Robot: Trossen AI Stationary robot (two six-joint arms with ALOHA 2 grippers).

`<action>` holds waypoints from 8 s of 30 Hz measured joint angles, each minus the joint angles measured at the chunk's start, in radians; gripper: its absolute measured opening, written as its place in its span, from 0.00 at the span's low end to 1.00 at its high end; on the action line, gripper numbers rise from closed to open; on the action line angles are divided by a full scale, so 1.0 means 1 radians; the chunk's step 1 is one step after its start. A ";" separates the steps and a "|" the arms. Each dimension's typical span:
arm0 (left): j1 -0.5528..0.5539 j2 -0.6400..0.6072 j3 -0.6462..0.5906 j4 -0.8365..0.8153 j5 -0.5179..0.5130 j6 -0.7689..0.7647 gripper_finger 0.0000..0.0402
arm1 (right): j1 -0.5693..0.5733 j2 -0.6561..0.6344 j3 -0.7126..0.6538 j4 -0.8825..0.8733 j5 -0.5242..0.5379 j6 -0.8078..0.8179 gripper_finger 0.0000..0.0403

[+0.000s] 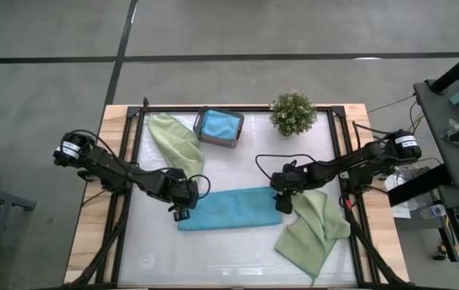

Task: Fold microfiber towels
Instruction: Fold the blue microfiber towel

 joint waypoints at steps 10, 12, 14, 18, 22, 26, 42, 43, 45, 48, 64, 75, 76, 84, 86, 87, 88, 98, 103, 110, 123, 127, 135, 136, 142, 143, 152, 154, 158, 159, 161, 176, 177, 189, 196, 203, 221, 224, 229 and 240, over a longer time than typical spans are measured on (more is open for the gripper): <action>0.000 0.000 -0.006 0.002 0.000 0.000 0.36 | 0.000 -0.012 -0.002 -0.006 -0.012 0.001 0.35; 0.000 0.000 -0.006 0.002 0.000 0.000 0.36 | 0.000 -0.017 -0.002 -0.011 -0.014 -0.002 0.31; 0.000 0.000 -0.006 0.002 0.000 0.000 0.36 | 0.000 -0.019 -0.002 -0.011 -0.015 -0.016 0.26; 0.000 0.000 -0.006 0.002 0.000 0.000 0.36 | 0.000 -0.025 -0.002 -0.015 -0.015 -0.025 0.16; 0.000 0.000 -0.006 0.002 0.000 0.000 0.36 | 0.000 -0.034 -0.002 -0.025 -0.015 -0.025 0.07; 0.000 0.000 -0.006 0.002 0.000 0.000 0.36 | 0.000 -0.044 0.003 -0.031 -0.038 -0.019 0.03; 0.000 0.000 -0.032 0.002 0.001 -0.008 0.36 | 0.000 -0.046 0.141 -0.236 0.000 -0.075 0.02; 0.000 0.000 -0.043 0.003 0.001 -0.017 0.36 | 0.000 -0.046 0.141 -0.237 0.011 -0.075 0.02; 0.000 0.000 -0.066 0.001 0.001 -0.038 0.36 | 0.000 -0.046 0.141 -0.238 0.031 -0.077 0.02; -0.001 -0.003 -0.089 0.011 0.000 -0.056 0.36 | -0.001 -0.046 0.141 -0.238 0.052 -0.078 0.02; -0.001 -0.003 -0.095 0.007 -0.005 -0.054 0.21 | -0.009 0.077 0.141 -0.218 0.156 -0.074 0.02; 0.001 -0.027 -0.094 -0.009 -0.006 -0.053 0.20 | -0.032 0.039 0.147 -0.227 0.156 -0.049 0.17; 0.001 -0.030 -0.094 -0.012 -0.006 -0.053 0.20 | -0.036 0.033 0.147 -0.231 0.156 -0.049 0.20; 0.000 -0.052 -0.081 -0.012 -0.006 -0.048 0.20 | -0.075 -0.019 0.148 -0.240 0.064 0.123 0.35; 0.000 -0.056 -0.075 -0.009 -0.006 -0.045 0.20 | -0.092 -0.028 0.148 -0.240 -0.011 0.216 0.38; 0.000 -0.058 -0.071 -0.009 -0.006 -0.045 0.20 | -0.097 -0.029 0.148 -0.239 -0.036 0.262 0.39; 0.000 -0.059 -0.067 -0.008 -0.006 -0.045 0.20 | -0.101 -0.029 0.148 -0.239 -0.053 0.301 0.41; 0.000 -0.060 -0.063 0.021 -0.022 -0.052 0.20 | -0.098 0.014 0.146 -0.229 -0.109 0.433 0.53; 0.000 -0.060 -0.064 0.029 -0.032 -0.052 0.20 | -0.079 0.051 0.145 -0.204 -0.130 0.439 0.56; 0.000 -0.060 -0.064 0.030 -0.056 -0.050 0.20 | -0.048 0.105 0.146 -0.066 -0.169 0.422 0.59; 0.000 -0.061 -0.064 0.040 -0.066 -0.052 0.20 | -0.048 0.113 0.143 -0.037 -0.157 0.413 0.22; -0.001 -0.061 -0.072 0.075 -0.075 -0.052 0.20 | -0.048 0.113 0.143 -0.036 -0.157 0.383 0.05; -0.001 -0.061 -0.076 0.093 -0.079 -0.052 0.20 | -0.055 0.048 0.143 -0.110 -0.134 0.355 0.03; -0.001 -0.061 -0.076 0.095 -0.080 -0.052 0.20 | -0.058 0.032 0.143 -0.143 -0.115 0.355 0.03; -0.001 -0.061 -0.081 0.182 -0.082 -0.025 0.20 | -0.092 -0.090 0.143 -0.317 -0.048 0.363 0.03; -0.002 -0.061 -0.081 0.202 -0.079 -0.009 0.20 | -0.100 -0.109 0.143 -0.336 -0.045 0.364 0.03; -0.009 -0.061 -0.088 0.244 0.096 0.157 0.20 | -0.144 -0.225 0.143 -0.394 -0.036 0.381 0.03; -0.012 -0.061 -0.103 0.252 0.116 0.160 0.20 | -0.144 -0.232 0.148 -0.393 -0.073 0.387 0.03; -0.013 -0.061 -0.173 0.410 0.156 0.156 0.20 | -0.138 -0.208 0.185 -0.371 -0.128 0.397 0.03; -0.013 -0.061 -0.191 0.454 0.159 0.155 0.20 | -0.135 -0.195 0.196 -0.360 -0.141 0.397 0.03; -0.013 -0.061 -0.218 0.529 0.155 0.136 0.20 | -0.132 -0.165 0.220 -0.328 -0.182 0.394 0.03; -0.013 -0.036 -0.239 0.557 0.092 0.130 0.20 | -0.107 0.214 0.508 -0.115 -0.300 0.280 0.03; -0.013 -0.031 -0.239 0.557 0.092 0.130 0.20 | -0.102 0.236 0.535 -0.115 -0.301 0.273 0.03; -0.015 -0.022 -0.239 0.557 0.086 0.138 0.20 | -0.091 0.442 0.740 -0.063 -0.272 0.247 0.03; -0.019 -0.022 -0.239 0.556 0.085 0.139 0.20 | -0.080 0.478 0.749 0.016 -0.273 0.247 0.03; -0.019 -0.022 -0.242 0.560 0.085 0.138 0.20 | -0.077 0.478 0.746 0.044 -0.263 0.244 0.03; -0.019 -0.021 -0.247 0.577 0.079 0.135 0.20 | -0.058 0.562 0.747 0.165 -0.221 0.197 0.27; -0.019 -0.021 -0.250 0.579 0.077 0.135 0.20 | -0.058 0.562 0.747 0.226 -0.221 0.178 0.36; -0.019 -0.021 -0.253 0.583 0.074 0.135 0.20 | -0.055 0.563 0.747 0.299 -0.247 0.125 0.47; -0.019 -0.021 -0.254 0.586 0.071 0.135 0.20 | -0.047 0.567 0.747 0.263 -0.283 0.061 0.56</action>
